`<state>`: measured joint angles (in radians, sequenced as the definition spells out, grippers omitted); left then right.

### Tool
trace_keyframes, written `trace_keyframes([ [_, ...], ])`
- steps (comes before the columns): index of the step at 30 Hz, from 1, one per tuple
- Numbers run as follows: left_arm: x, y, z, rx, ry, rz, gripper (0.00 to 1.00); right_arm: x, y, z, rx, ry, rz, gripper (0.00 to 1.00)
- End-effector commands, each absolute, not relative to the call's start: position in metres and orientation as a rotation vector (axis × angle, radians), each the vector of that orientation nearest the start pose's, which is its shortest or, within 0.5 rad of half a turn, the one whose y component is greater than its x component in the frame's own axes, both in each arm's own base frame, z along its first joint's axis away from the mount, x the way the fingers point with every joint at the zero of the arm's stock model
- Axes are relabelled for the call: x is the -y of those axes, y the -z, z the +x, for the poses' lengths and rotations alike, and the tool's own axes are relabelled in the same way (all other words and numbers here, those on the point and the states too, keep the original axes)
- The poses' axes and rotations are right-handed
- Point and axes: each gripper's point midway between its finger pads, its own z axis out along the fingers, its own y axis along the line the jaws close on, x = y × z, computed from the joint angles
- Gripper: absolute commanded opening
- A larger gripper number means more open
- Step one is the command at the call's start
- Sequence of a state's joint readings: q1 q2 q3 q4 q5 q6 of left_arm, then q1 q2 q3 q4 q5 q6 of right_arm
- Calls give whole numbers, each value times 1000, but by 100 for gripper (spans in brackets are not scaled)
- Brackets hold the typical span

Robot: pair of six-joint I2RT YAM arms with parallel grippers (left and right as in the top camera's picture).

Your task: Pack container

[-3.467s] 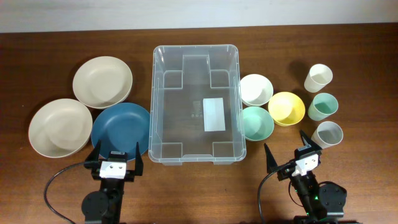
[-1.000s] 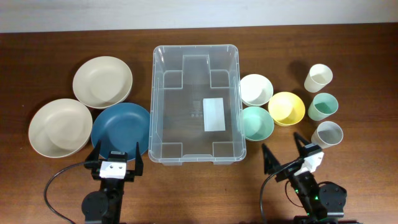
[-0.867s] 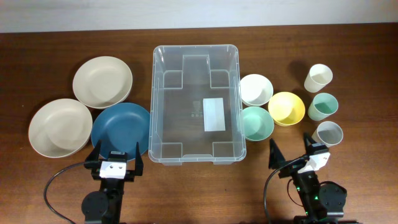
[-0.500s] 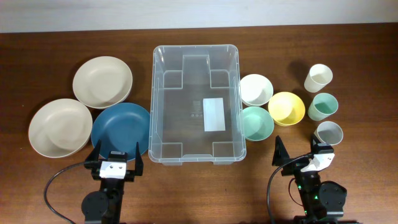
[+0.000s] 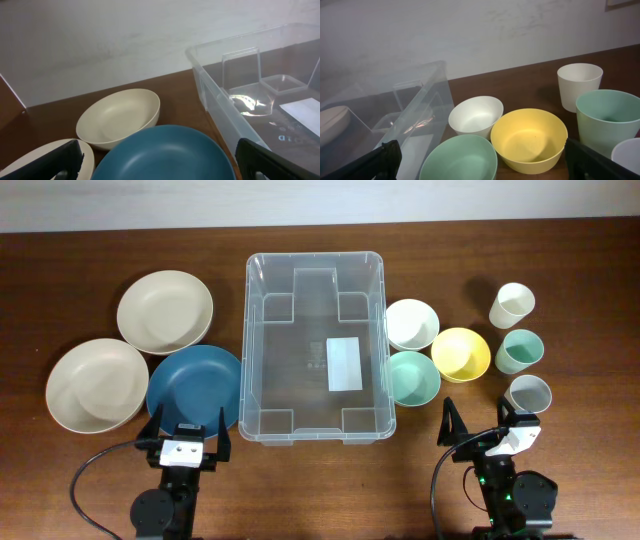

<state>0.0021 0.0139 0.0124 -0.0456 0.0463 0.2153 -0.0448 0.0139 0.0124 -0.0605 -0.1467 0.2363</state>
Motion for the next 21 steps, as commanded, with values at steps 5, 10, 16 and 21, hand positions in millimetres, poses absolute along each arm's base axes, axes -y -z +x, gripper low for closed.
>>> trace_keyframes([
  [5, -2, -219, 243, -1389, -220, 173, 100, -15, -158, 246, -1642, -276, 121, 99],
  [10, -13, -261, 234, -1376, -258, 108, 99, -15, -158, 246, -1642, -276, 121, 99],
  [16, -14, -343, 250, -1479, -172, 43, 100, -15, -158, 246, -1642, -276, 121, 99],
  [21, 31, -388, 280, -1485, 32, 245, 100, -15, -158, 246, -1642, -276, 122, 99],
])
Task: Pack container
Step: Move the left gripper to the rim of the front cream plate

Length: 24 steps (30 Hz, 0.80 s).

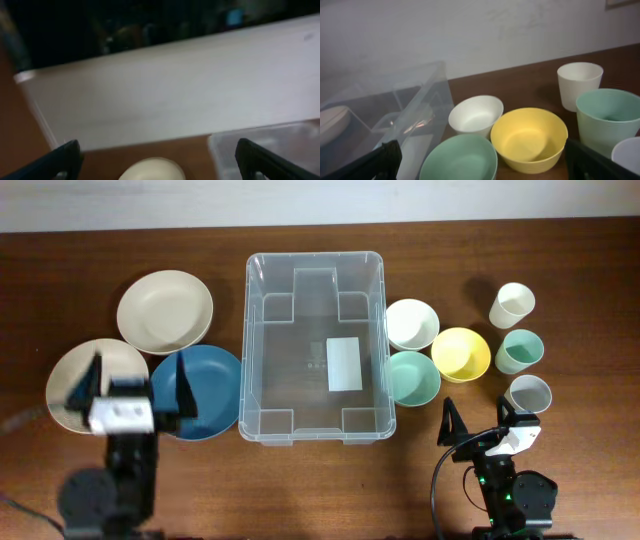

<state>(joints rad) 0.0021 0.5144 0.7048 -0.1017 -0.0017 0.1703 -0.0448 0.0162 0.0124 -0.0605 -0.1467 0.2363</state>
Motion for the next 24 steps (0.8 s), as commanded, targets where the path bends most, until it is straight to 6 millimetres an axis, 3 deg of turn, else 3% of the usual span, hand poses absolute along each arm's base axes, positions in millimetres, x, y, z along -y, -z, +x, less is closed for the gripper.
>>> trace_keyframes([
  [1, 36, -388, 285, -1493, 59, 272, 100, -15, -158, 246, -1642, -276, 121, 99],
  [7, 37, -366, 312, -1575, 73, 275, 100, -15, -158, 246, -1642, -276, 121, 99],
  [11, 32, -327, 329, -1719, 78, 242, 100, -15, -158, 246, -1642, -276, 122, 99],
  [12, 25, -314, 333, -1778, 83, 169, 100, -15, -158, 246, -1642, -276, 121, 99],
  [14, -4, -278, 337, -1917, 85, -154, 100, -15, -158, 246, -1642, -276, 121, 99],
  [17, -42, -219, 321, -2028, 68, -738, 100, -15, -158, 246, -1642, -276, 121, 99],
  [18, -45, -205, 317, -2045, 75, -850, 100, -15, -158, 246, -1642, -276, 121, 99],
  [20, -42, -180, 315, -2091, 113, -988, 100, -15, -158, 246, -1642, -276, 122, 99],
  [24, -40, -157, 312, -2168, 96, -1044, 100, -15, -158, 246, -1642, -276, 122, 99],
])
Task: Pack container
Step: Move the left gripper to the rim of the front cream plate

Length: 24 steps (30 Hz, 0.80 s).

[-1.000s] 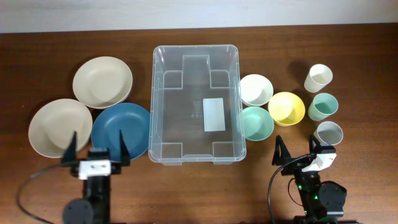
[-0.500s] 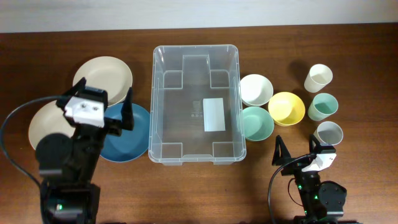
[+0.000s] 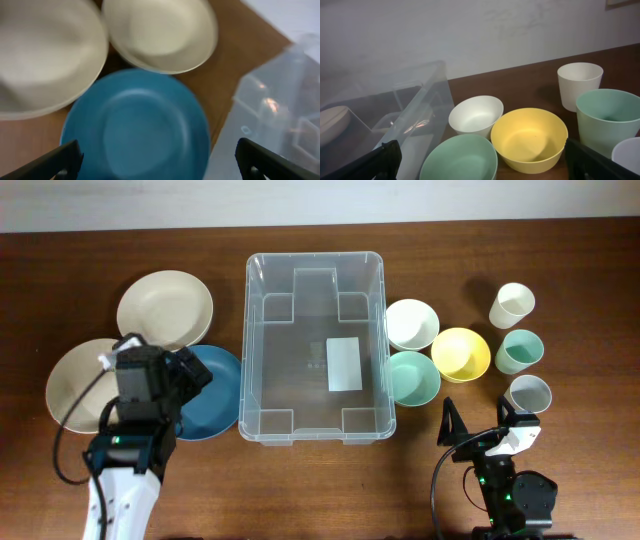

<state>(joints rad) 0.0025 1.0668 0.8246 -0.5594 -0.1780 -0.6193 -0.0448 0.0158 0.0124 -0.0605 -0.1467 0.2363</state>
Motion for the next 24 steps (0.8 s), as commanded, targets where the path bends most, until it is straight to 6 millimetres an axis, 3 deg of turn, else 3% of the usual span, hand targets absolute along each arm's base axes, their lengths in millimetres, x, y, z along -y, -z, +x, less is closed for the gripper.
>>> trace_keyframes([
  [1, -39, -153, 311, -2187, 99, -1046, 100, -15, -158, 246, -1642, -276, 122, 99],
  [7, -51, -148, 307, -2183, 143, -1129, 100, -15, -158, 246, -1642, -276, 122, 99],
  [8, -69, -145, 300, -2163, 109, -1198, 100, -15, -158, 246, -1642, -276, 121, 99],
  [15, -135, -124, 277, -2067, 66, -1496, 99, -15, -158, 246, -1642, -276, 121, 99],
  [22, -175, -92, 266, -2026, 29, -1687, 98, -15, -158, 246, -1642, -276, 121, 99],
  [24, -186, -82, 263, -2011, 17, -1730, 91, -15, -158, 246, -1642, -276, 121, 99],
])
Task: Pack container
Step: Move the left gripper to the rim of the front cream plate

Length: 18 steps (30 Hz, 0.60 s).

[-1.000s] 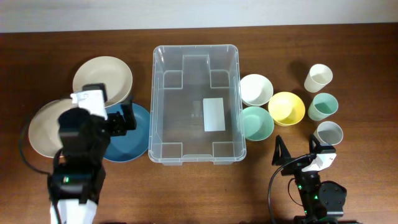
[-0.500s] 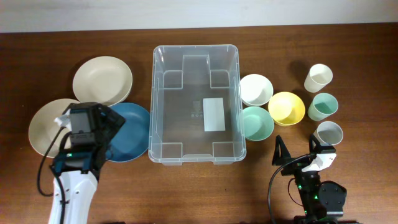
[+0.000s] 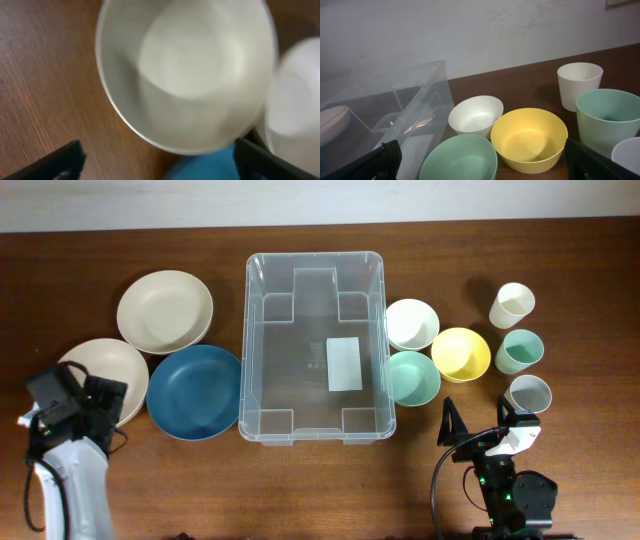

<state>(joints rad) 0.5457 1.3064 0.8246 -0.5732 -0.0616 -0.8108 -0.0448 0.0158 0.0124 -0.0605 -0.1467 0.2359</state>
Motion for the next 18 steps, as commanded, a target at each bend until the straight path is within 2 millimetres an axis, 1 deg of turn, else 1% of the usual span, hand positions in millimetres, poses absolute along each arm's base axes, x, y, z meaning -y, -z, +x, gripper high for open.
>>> trace_keyframes([
  [1, -190, -79, 262, -2004, 12, -1747, 90, -15, -158, 246, -1642, -276, 121, 99],
  [3, -198, -71, 262, -1992, 4, -1772, 90, -15, -158, 246, -1642, -276, 121, 99],
  [9, -206, -57, 267, -1990, -6, -1784, 91, -15, -158, 246, -1642, -276, 121, 99],
  [12, -212, -45, 273, -1990, -21, -1788, 90, -15, -158, 246, -1642, -276, 121, 99],
  [13, -213, -40, 274, -1996, -22, -1793, 89, -15, -158, 246, -1642, -276, 122, 99],
  [14, -214, -36, 275, -2000, -24, -1797, 84, -15, -158, 246, -1642, -276, 121, 99],
  [16, -216, -28, 275, -2007, -35, -1805, 80, -15, -158, 246, -1642, -276, 121, 99],
  [18, -217, -25, 275, -2009, -37, -1810, 80, -15, -158, 246, -1642, -276, 121, 99],
])
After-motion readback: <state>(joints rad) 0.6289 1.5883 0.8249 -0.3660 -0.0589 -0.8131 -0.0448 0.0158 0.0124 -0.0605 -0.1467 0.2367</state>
